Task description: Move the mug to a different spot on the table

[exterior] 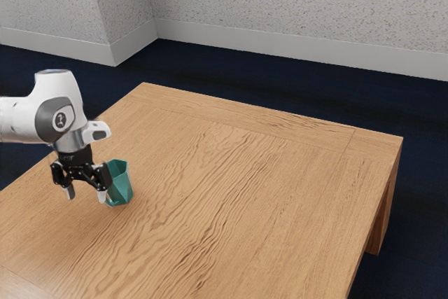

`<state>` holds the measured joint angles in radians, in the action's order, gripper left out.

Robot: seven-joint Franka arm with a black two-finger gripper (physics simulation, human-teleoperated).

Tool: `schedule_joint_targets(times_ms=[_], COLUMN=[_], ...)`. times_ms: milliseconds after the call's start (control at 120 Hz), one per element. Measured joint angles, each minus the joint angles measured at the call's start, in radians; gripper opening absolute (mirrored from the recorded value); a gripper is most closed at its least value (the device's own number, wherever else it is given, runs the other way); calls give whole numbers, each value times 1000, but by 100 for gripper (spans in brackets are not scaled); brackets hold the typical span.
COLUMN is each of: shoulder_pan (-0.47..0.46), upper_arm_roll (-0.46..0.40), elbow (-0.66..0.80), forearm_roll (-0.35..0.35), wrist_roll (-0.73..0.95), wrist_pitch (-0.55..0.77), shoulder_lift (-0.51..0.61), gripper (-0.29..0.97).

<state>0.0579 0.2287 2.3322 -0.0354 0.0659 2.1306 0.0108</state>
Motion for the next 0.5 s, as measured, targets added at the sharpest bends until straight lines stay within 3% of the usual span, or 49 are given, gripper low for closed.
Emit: schedule_joint_targets(times_ms=[217, 342, 500], shoulder_pan=[-33, -81, -57], upper_arm_roll=[0, 0, 0], elbow=[17, 41, 67], forearm_roll=[17, 18, 17], wrist_roll=[3, 3, 2], wrist_pitch=[232, 292, 331], shoulder_lift=[-74, -72, -65], gripper=[66, 66, 66])
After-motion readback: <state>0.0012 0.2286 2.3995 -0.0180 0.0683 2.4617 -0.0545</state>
